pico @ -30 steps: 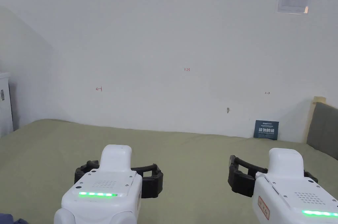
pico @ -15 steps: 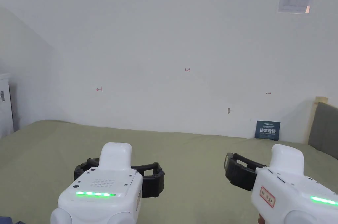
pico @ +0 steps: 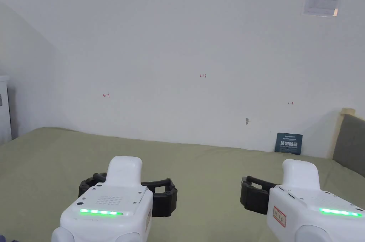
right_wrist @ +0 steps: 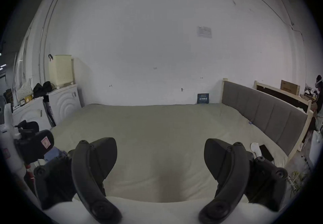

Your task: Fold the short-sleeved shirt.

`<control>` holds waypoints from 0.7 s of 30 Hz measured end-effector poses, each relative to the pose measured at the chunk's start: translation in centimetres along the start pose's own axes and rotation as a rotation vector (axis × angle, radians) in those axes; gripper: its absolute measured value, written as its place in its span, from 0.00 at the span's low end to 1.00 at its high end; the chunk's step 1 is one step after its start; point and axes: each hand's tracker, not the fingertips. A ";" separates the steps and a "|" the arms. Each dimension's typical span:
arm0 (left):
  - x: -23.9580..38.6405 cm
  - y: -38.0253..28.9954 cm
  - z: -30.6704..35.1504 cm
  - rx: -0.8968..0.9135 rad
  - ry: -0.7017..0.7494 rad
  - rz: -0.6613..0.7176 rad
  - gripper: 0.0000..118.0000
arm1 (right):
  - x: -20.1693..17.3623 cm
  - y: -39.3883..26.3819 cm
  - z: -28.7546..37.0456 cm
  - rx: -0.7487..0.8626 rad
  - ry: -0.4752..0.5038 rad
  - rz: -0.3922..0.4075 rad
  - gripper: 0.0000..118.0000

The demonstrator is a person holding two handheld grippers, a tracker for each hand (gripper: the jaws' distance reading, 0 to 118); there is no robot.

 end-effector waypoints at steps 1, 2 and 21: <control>0.0 0.0 -0.1 -0.002 -0.003 -0.001 1.00 | -0.2 0.1 0.0 -0.001 -0.002 0.003 0.89; 0.0 0.0 -0.2 -0.006 -0.005 -0.002 1.00 | -0.3 0.2 0.1 0.000 -0.004 0.008 0.89; 0.1 1.6 0.1 0.029 -0.004 -0.014 1.00 | -0.1 1.0 -0.4 0.028 -0.067 0.045 0.89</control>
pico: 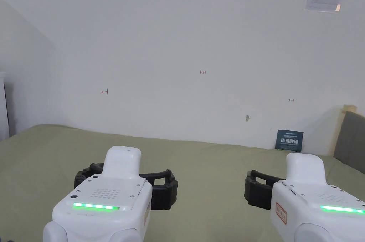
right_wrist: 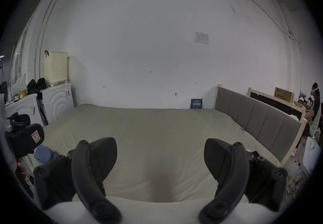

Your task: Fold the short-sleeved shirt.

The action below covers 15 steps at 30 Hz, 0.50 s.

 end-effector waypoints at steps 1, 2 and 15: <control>0.0 0.0 0.0 0.003 -0.003 0.003 1.00 | 0.0 0.0 0.0 0.000 0.000 0.002 0.89; 0.0 0.0 0.0 0.003 -0.003 0.004 1.00 | 0.0 0.0 -0.1 0.000 -0.001 0.005 0.89; 0.1 -0.2 -0.2 -0.009 -0.007 0.008 1.00 | 0.9 -0.3 -1.0 -0.091 0.091 -0.101 0.89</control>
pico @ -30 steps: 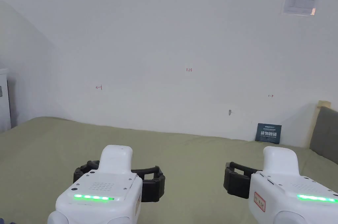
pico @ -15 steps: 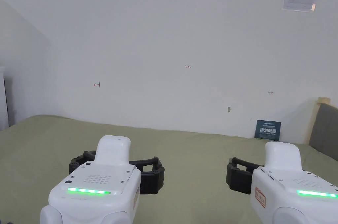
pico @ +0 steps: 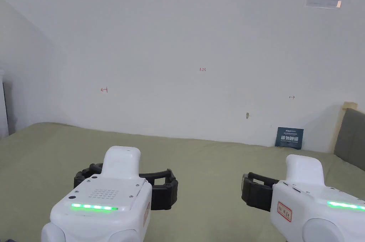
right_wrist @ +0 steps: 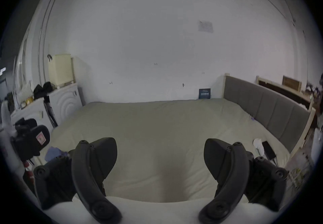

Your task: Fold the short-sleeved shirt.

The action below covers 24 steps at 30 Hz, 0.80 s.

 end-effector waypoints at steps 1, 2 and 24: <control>0.0 0.0 0.0 0.001 0.001 -0.002 1.00 | -0.1 0.0 -0.1 0.019 -0.033 0.012 0.89; 0.0 0.0 0.0 0.002 0.003 -0.004 1.00 | -0.2 -0.1 -0.2 0.019 -0.073 0.020 0.89; -0.4 -0.8 -1.7 -0.042 0.044 -0.009 1.00 | -1.5 -1.8 -1.0 0.091 -0.102 0.161 0.89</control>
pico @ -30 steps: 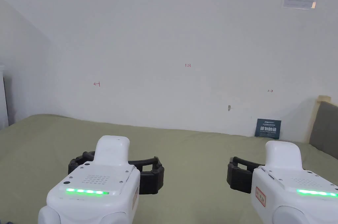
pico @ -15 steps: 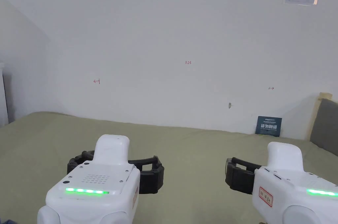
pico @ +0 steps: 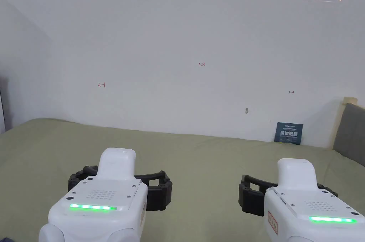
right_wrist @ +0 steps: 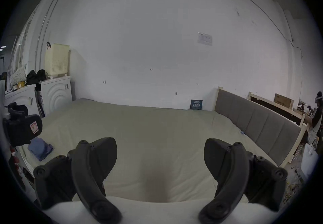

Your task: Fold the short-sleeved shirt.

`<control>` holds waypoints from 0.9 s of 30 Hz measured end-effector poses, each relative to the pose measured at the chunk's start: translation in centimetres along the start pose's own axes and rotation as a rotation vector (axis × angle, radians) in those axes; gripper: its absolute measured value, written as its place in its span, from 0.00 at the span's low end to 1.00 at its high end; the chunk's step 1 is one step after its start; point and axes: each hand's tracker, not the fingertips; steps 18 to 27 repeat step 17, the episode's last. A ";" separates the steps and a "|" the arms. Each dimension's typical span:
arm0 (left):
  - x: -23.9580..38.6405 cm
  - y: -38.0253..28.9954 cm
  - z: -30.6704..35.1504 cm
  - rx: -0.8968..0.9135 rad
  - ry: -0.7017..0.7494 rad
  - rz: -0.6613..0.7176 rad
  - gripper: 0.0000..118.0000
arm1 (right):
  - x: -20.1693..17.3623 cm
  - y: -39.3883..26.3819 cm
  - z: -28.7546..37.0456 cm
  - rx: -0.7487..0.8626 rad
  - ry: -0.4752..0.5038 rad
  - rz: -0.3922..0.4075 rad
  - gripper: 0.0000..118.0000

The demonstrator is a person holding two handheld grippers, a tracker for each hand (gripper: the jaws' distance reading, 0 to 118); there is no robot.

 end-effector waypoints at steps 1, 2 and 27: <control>0.0 0.0 -0.1 0.001 0.001 0.000 1.00 | 0.0 0.0 -0.1 -0.001 -0.003 0.002 0.89; 0.0 0.1 -0.2 0.000 0.002 0.002 1.00 | 0.0 0.0 -0.2 -0.001 -0.004 0.000 0.89; 0.3 -0.1 -1.1 -0.019 -0.007 0.003 1.00 | 0.4 0.1 -0.7 -0.005 -0.005 -0.030 0.89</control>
